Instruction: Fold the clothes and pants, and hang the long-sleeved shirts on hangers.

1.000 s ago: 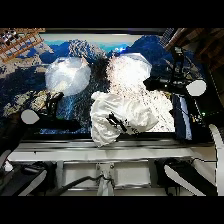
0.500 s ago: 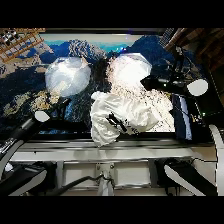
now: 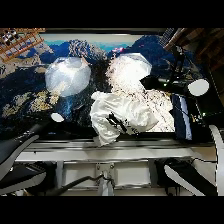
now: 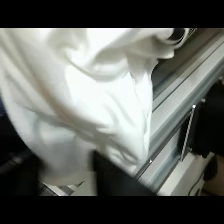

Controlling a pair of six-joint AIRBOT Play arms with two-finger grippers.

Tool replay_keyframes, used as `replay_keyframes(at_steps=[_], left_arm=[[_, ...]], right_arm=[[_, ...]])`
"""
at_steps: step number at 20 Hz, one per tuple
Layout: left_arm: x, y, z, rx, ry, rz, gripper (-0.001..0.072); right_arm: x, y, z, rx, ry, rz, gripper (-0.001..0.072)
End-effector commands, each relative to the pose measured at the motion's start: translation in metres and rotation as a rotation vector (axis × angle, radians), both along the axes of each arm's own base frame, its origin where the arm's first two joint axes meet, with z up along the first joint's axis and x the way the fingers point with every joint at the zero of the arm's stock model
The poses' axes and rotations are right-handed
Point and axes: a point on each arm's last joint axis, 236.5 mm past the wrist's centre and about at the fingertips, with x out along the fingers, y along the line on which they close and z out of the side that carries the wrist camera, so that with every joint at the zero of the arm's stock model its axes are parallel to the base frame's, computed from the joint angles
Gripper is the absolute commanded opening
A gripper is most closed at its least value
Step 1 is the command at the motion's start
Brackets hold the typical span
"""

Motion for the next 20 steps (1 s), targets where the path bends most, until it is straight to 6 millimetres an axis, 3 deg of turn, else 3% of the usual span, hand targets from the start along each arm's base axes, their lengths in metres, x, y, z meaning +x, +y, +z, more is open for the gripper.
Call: replay_keyframes(at_steps=[1, 2, 4, 6, 7, 9, 11, 13, 14, 17, 18, 20], left_arm=[[-0.002, -0.015, -0.006, -0.012, 0.020, -0.004, 0.0042], [0.007, -0.015, 0.000, -0.023, 0.004, 0.006, 0.0005], [0.032, -0.013, 0.025, -0.070, -0.046, 0.038, 0.0004], [0.068, -0.001, 0.065, -0.129, -0.141, 0.100, 0.0003], [0.089, 0.012, 0.089, -0.153, -0.207, 0.146, 0.0003], [0.122, 0.045, 0.132, -0.157, -0.352, 0.229, 0.0003], [0.143, 0.079, 0.163, -0.129, -0.474, 0.297, 0.0003], [0.152, 0.098, 0.181, -0.124, -0.531, 0.354, 0.0003], [0.152, 0.102, 0.184, -0.124, -0.538, 0.362, 0.0003], [0.145, 0.099, 0.184, -0.133, -0.523, 0.338, 0.0003], [0.145, 0.099, 0.184, -0.134, -0.521, 0.336, 0.0003], [0.145, 0.099, 0.184, -0.134, -0.522, 0.338, 0.0003]], right_arm=[[0.000, 0.000, 0.001, 0.001, -0.001, 0.001, 0.0304], [0.000, 0.000, 0.001, 0.000, 0.000, 0.001, 0.0304], [-0.002, 0.001, -0.001, -0.002, 0.007, 0.007, 0.0304], [-0.009, -0.001, -0.008, -0.032, 0.033, 0.029, 0.0304], [-0.016, -0.003, -0.016, -0.066, 0.063, 0.053, 0.0305], [-0.043, -0.011, -0.038, -0.156, 0.171, 0.126, 0.0403], [-0.067, -0.033, -0.065, -0.284, 0.271, 0.167, 0.0432], [-0.081, -0.049, -0.089, -0.362, 0.335, 0.176, 0.0539], [-0.088, -0.046, -0.096, -0.349, 0.360, 0.187, 0.0572], [-0.108, 0.005, -0.097, -0.231, 0.368, 0.303, 0.0595], [-0.113, 0.020, -0.099, -0.240, 0.351, 0.341, 0.0640], [-0.121, 0.041, -0.107, -0.275, 0.326, 0.388, 0.0661]])
